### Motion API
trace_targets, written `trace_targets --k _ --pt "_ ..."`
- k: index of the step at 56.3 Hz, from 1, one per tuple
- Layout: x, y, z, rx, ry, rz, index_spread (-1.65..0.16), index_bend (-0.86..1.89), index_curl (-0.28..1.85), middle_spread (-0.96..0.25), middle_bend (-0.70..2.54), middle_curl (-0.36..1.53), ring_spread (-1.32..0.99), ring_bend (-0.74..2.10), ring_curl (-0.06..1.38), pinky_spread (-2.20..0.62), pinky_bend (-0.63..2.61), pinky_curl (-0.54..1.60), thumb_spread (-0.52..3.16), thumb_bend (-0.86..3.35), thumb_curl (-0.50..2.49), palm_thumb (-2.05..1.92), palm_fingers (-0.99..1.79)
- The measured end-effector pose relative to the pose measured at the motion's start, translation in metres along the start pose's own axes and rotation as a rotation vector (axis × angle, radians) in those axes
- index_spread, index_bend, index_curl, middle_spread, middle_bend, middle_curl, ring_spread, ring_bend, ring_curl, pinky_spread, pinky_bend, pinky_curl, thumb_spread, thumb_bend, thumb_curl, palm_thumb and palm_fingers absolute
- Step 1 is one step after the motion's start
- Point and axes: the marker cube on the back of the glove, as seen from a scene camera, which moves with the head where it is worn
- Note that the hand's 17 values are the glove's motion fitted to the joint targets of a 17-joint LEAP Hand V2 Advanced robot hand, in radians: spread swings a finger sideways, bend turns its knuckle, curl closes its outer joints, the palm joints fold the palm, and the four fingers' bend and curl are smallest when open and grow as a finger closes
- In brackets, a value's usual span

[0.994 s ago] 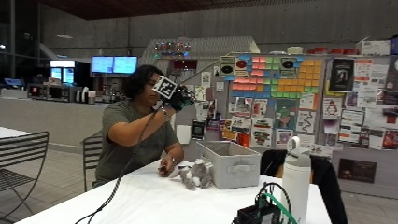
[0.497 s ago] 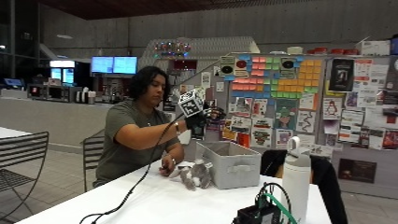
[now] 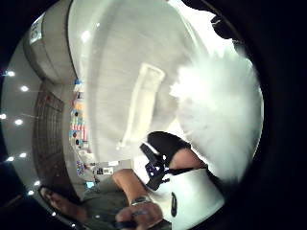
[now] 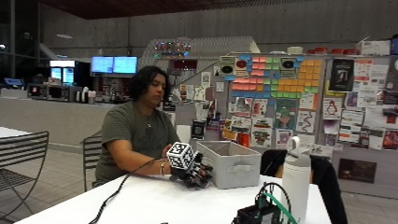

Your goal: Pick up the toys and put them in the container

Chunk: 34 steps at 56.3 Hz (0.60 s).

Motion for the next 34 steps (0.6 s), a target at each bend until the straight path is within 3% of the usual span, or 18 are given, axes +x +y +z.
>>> trace_targets --k 6,9,12,14,15,20,28,34 --pt "0.002 0.005 0.007 0.054 0.017 -0.015 -0.33 0.2 0.35 -0.2 0.54 0.53 -0.3 0.85 0.49 -0.05 0.95 0.41 1.14 0.05 0.35 0.19 0.12" --pt "0.001 0.007 0.005 0.103 0.027 -0.035 -0.37 0.45 0.42 -0.21 0.46 0.5 -0.31 0.76 0.46 -0.07 0.92 0.39 1.25 0.12 0.36 0.28 0.27" --pt "-0.002 0.013 0.001 0.198 0.066 -0.071 -0.37 0.55 0.45 -0.24 0.49 0.5 -0.32 0.7 0.43 -0.1 0.91 0.37 1.34 0.15 0.36 0.33 0.38" --pt "-0.002 0.018 -0.004 0.26 0.092 -0.098 -0.37 0.51 0.45 -0.26 0.51 0.51 -0.34 0.75 0.43 -0.16 0.98 0.38 1.39 0.17 0.36 0.35 0.56" --pt "-0.002 0.021 -0.007 0.284 0.101 -0.11 -0.36 0.4 0.42 -0.27 0.53 0.51 -0.35 0.87 0.46 -0.24 1.06 0.39 1.41 0.18 0.36 0.36 0.78" --pt "0.003 0.031 -0.026 0.345 0.111 -0.12 -0.35 0.15 0.38 -0.31 0.63 0.54 -0.36 1.12 0.49 -0.36 1.01 0.37 1.48 0.16 0.32 0.28 1.08" --pt "-0.008 0.049 -0.093 0.406 -0.028 -0.101 -0.33 0.1 0.35 -0.33 0.74 0.61 -0.34 1.29 0.58 -0.42 0.99 0.4 1.54 0.13 0.28 0.21 1.15" --pt "-0.056 0.075 -0.173 0.518 -0.127 -0.201 -0.32 0.13 0.34 -0.34 0.8 0.64 -0.33 1.33 0.58 -0.44 0.98 0.4 1.57 0.12 0.26 0.18 1.16"
